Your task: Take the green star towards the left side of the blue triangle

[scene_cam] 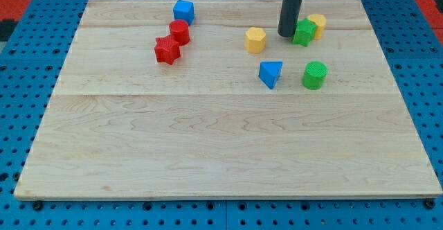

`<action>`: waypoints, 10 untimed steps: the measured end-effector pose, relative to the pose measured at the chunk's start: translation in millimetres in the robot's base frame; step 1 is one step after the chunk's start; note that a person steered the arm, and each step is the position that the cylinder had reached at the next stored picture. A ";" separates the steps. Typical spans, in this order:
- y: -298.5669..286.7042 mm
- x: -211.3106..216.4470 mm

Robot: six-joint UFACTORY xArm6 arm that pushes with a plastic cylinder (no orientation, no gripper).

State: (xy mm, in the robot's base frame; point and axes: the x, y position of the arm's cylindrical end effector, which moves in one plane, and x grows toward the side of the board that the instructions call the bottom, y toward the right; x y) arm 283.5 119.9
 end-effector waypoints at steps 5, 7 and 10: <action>48.9 23.2; 95.5 35.9; 22.6 36.5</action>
State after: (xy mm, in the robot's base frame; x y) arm 320.0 142.5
